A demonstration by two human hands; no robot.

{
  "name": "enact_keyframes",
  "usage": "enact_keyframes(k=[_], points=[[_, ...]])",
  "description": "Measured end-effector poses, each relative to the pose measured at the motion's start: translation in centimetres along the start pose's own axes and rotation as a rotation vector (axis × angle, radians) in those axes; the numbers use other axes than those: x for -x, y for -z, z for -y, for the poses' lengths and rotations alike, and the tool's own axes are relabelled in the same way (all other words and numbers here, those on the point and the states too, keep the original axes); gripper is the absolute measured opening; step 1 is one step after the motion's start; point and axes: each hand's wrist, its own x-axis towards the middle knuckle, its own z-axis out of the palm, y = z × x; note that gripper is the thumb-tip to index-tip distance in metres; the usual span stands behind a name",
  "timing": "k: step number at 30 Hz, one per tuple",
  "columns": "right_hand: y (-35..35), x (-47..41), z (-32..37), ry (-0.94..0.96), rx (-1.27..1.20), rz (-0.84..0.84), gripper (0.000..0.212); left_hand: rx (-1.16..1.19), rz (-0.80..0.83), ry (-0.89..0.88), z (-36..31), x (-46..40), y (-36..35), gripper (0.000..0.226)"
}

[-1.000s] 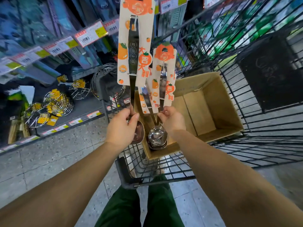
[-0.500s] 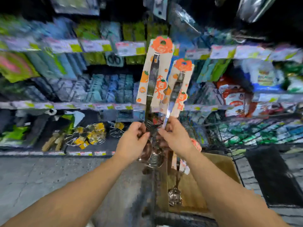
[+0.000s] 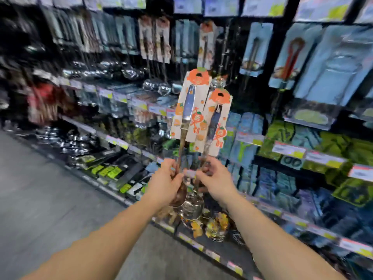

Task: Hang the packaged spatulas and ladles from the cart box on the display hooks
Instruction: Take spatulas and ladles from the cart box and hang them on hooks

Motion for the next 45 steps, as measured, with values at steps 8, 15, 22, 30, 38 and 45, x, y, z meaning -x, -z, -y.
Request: enact_keyframes(k=[8, 15, 22, 30, 38, 45], points=[[-9.5, -8.8, 6.9, 0.110, 0.082, 0.118, 0.030, 0.101, -0.180, 0.059, 5.0, -6.0, 9.8, 0.021], [-12.2, -17.4, 7.6, 0.138, 0.139, 0.128, 0.057, 0.135, -0.233, 0.049, 8.4, -13.3, 12.1, 0.017], [-14.0, -26.8, 7.3, 0.135, 0.133, 0.132, 0.033, 0.086, -0.217, 0.093, 10.2, -22.2, 13.7, 0.016], [-13.6, -33.0, 7.6, 0.141, 0.157, 0.041, 0.050, 0.143, -0.197, 0.028, 10.1, -29.6, 13.4, 0.017], [-15.5, -37.1, 10.2, 0.181, 0.173, -0.017, 0.043, 0.256, -0.225, -0.009, 12.1, -33.8, 15.2, 0.018], [-18.1, -39.9, 14.1, 0.271, 0.196, -0.074, 0.029, 0.258, -0.196, -0.073, 15.3, -38.2, 18.9, 0.019]])
